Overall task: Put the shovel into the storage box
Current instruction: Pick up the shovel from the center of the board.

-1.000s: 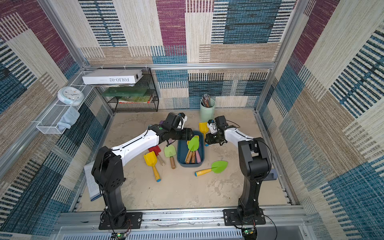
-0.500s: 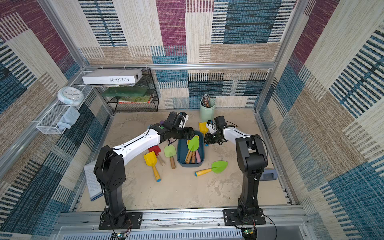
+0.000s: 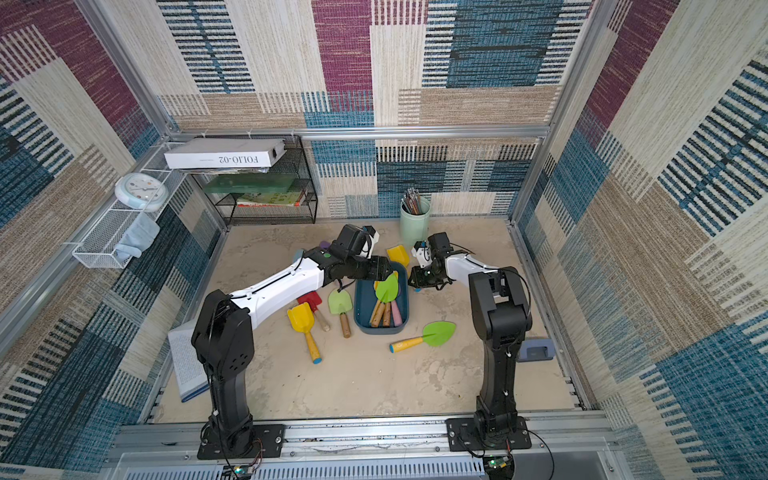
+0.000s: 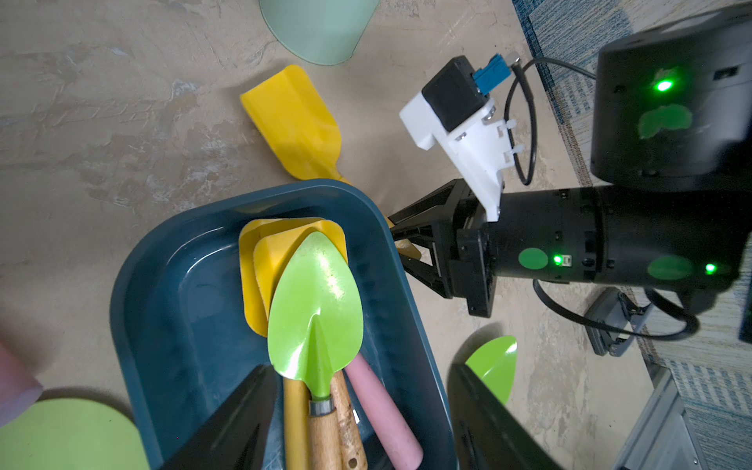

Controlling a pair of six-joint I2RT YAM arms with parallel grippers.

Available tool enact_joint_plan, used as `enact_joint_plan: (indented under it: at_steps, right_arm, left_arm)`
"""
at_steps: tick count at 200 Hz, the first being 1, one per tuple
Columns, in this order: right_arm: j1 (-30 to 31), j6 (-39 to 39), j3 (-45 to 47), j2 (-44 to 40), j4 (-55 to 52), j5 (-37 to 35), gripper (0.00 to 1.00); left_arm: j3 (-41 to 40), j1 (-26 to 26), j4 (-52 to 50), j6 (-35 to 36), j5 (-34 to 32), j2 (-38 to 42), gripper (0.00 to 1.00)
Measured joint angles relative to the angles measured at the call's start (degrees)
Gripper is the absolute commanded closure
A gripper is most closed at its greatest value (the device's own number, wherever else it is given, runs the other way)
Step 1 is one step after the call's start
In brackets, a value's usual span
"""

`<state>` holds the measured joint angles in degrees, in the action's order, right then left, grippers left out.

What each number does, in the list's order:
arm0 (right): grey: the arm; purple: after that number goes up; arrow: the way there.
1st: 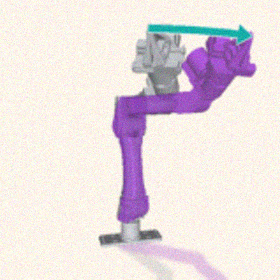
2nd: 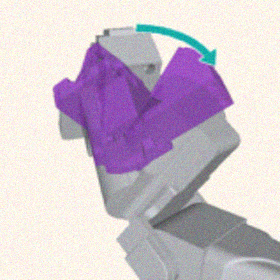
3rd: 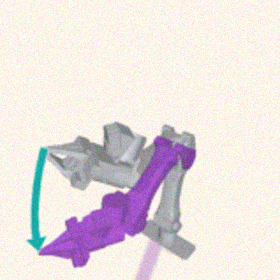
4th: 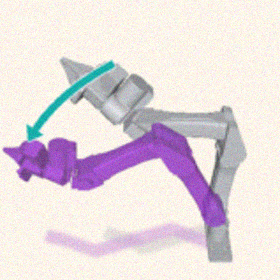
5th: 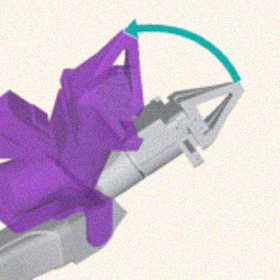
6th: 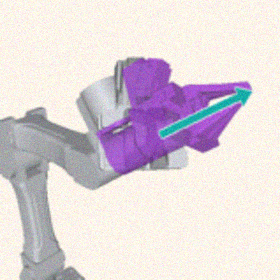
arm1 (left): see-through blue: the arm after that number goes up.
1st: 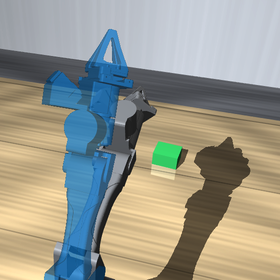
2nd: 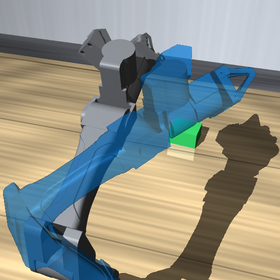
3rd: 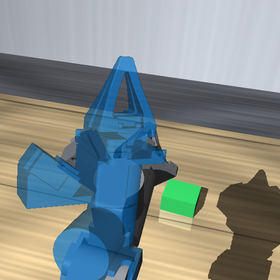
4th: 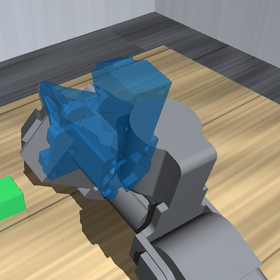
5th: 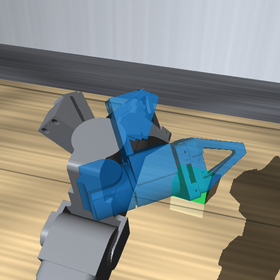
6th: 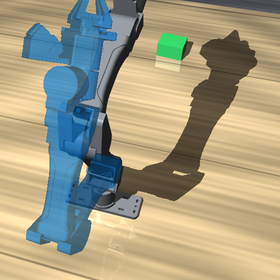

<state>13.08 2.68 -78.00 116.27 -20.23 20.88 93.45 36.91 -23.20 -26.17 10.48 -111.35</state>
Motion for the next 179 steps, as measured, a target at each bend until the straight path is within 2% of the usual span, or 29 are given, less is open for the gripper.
enact_joint_plan:
  at_steps: [80, 179]
  right_arm:
    - [-2.25, 0.74, 0.96, -3.37, -0.87, -2.45, 1.0]
    - [-3.98, 1.11, 8.55, -17.4, -1.31, -4.9, 1.0]
  left_arm:
    - [3.43, 0.02, -0.48, 0.26, 0.07, -0.59, 0.24]
    - [1.42, 0.09, 2.6, -0.5, 1.81, -0.44, 0.24]
